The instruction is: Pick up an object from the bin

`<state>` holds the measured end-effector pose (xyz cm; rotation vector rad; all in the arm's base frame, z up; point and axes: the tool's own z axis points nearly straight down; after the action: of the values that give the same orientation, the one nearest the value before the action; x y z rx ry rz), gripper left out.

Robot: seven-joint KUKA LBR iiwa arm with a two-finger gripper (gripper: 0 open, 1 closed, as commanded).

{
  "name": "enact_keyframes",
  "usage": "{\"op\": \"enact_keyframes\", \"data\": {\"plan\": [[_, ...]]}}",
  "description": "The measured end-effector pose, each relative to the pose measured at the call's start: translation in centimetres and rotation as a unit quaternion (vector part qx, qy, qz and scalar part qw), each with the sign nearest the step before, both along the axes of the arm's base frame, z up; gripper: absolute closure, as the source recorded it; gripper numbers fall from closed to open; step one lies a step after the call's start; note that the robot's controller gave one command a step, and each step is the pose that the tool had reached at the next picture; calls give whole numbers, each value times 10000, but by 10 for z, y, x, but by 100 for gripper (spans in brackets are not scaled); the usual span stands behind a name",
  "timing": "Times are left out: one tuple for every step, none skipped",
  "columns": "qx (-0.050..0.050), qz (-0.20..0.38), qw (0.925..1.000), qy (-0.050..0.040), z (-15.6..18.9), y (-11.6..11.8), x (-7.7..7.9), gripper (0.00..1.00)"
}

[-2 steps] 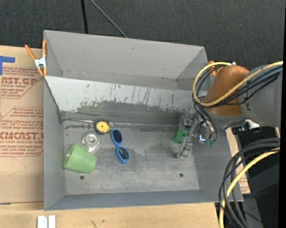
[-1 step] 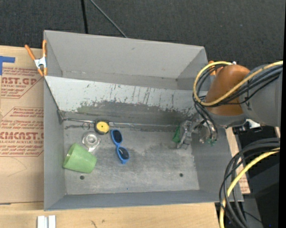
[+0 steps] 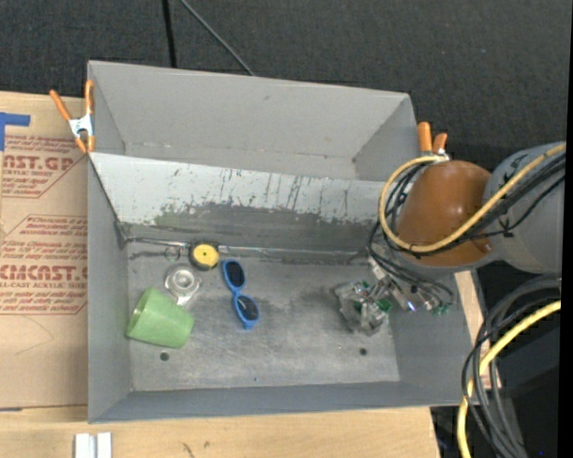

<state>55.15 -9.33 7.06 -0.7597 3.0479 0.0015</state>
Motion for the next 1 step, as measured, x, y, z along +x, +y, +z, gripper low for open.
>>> {"op": "enact_keyframes", "data": {"plan": [[3, -14, 10000, -4, 0, 0, 0, 0]]}}
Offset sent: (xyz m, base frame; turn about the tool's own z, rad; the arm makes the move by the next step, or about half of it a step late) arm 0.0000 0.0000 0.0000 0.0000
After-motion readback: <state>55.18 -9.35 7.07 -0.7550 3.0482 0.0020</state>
